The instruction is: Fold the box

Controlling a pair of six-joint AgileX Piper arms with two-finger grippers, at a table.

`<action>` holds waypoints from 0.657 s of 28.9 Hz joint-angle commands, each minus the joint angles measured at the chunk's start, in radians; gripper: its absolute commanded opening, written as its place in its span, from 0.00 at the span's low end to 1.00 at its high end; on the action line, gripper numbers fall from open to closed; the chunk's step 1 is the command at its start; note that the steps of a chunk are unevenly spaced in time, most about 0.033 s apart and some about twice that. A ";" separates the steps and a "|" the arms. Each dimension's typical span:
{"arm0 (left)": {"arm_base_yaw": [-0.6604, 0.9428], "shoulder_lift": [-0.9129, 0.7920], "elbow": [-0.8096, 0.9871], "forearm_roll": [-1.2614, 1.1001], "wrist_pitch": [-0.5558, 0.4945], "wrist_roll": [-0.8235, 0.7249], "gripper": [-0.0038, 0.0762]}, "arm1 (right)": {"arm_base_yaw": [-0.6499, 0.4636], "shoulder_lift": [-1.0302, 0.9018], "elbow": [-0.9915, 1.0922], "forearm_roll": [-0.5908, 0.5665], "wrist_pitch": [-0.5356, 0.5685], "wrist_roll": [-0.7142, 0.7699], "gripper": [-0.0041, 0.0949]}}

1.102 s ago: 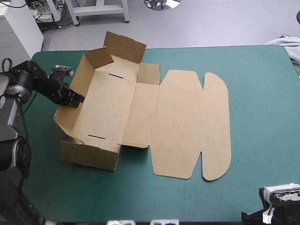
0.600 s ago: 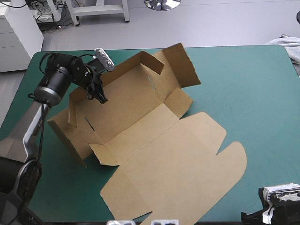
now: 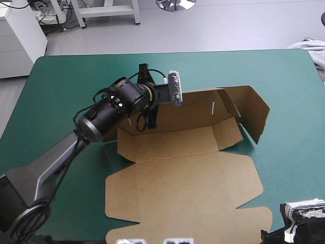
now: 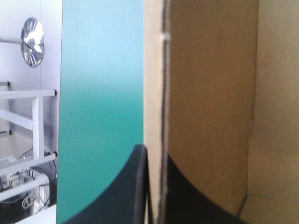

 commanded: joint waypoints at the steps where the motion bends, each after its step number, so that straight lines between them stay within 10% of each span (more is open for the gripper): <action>1: -0.068 -0.056 -0.033 0.012 -0.068 -0.089 0.03 | -0.001 0.018 -0.020 0.010 -0.004 0.000 0.02; 19: -0.352 -0.054 0.223 0.815 -0.114 -0.764 0.03 | -0.001 0.058 -0.031 0.010 -0.026 0.073 0.02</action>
